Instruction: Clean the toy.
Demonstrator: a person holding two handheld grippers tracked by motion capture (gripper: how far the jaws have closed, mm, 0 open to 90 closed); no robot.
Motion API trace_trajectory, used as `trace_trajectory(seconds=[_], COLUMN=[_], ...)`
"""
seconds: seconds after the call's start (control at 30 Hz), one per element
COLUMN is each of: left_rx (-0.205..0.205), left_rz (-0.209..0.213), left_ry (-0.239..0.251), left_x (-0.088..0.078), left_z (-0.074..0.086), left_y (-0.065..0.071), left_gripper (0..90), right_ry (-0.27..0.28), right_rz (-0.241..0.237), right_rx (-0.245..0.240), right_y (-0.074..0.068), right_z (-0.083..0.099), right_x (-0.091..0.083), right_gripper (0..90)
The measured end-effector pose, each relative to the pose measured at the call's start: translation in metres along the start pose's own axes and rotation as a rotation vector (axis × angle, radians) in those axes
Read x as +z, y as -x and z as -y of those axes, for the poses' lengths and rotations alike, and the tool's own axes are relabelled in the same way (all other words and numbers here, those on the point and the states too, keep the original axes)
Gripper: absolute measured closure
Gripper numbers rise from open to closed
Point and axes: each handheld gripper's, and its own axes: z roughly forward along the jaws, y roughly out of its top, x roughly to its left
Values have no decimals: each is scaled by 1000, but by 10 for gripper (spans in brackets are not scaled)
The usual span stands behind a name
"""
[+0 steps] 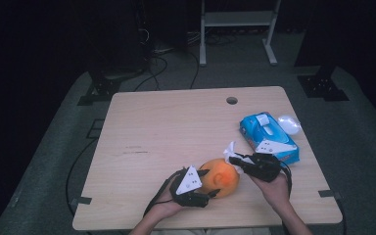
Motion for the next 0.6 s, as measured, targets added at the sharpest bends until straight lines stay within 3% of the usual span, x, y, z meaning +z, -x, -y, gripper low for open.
trace_trajectory(seconds=[0.07,0.27,0.37,0.5,0.6], left_rx=[1,-15,-30,-27,-40], left_rz=[3,16,13,12,14], left_ry=[1,4,10,7,11], left_x=[0,-1,-2,-2,-3], left_z=[0,2,3,3,3], left_y=[0,-4,-5,-5,-7], left_gripper=[337,334,334,334,331], right_ry=[2,14,17,12,26], right_rz=[9,-4,-27,-11,-31], right_rx=[47,41,81,127,117], right_y=[10,6,12,23,17], right_z=[4,1,4,10,7], right_x=[-1,-1,0,-1,-4], right_gripper=[799,799,799,799,799])
